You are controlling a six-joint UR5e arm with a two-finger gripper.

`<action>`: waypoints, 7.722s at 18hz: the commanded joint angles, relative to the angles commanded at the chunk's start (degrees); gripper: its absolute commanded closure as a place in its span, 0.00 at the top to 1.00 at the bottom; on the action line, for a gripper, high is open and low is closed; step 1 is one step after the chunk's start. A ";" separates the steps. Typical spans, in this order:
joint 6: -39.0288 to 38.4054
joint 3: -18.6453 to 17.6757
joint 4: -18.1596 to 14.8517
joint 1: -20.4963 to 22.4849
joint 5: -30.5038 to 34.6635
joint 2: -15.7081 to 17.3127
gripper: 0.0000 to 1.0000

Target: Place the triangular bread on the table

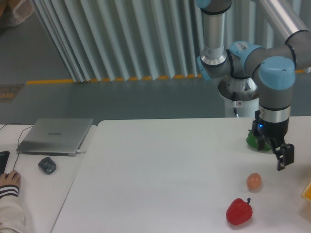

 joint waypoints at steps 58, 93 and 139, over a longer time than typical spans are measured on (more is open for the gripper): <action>58.81 -3.17 2.90 22.16 6.33 -7.12 0.75; 24.56 11.60 -21.61 19.00 -14.32 -6.59 0.31; -4.82 -1.68 -3.43 0.10 1.23 -0.97 1.00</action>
